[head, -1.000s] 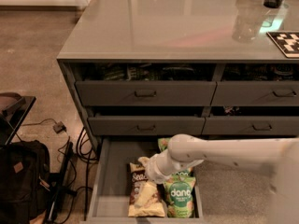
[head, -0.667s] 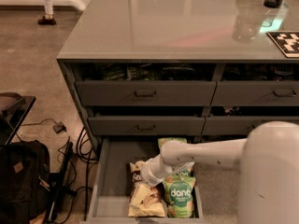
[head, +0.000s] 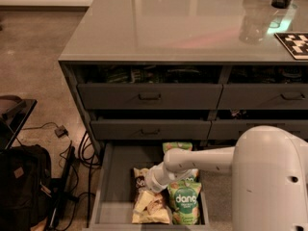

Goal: Pick brown chip bag from bottom drawer and place on counter

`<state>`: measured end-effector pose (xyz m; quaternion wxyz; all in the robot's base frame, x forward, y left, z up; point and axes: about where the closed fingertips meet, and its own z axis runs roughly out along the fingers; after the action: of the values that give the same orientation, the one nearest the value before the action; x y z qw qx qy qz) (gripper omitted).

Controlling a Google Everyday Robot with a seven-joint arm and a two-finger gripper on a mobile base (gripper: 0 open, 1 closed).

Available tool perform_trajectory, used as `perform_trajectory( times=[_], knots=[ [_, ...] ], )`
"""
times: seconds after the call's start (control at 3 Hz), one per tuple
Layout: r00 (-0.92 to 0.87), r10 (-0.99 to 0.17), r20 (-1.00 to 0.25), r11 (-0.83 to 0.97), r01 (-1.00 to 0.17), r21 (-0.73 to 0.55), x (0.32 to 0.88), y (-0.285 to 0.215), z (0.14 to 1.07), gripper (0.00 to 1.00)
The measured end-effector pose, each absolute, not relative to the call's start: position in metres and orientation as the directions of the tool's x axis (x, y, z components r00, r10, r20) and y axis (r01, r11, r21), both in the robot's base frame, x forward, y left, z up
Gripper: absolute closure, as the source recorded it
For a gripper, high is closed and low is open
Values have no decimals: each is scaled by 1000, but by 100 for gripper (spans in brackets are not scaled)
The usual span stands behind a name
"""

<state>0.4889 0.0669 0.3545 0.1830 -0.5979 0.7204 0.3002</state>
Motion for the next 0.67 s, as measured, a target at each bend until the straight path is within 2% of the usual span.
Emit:
perform_trajectory(
  times=[0.67],
  knots=[
    [-158,-801,-577,91,-985,144,506,57,327,0]
  ],
)
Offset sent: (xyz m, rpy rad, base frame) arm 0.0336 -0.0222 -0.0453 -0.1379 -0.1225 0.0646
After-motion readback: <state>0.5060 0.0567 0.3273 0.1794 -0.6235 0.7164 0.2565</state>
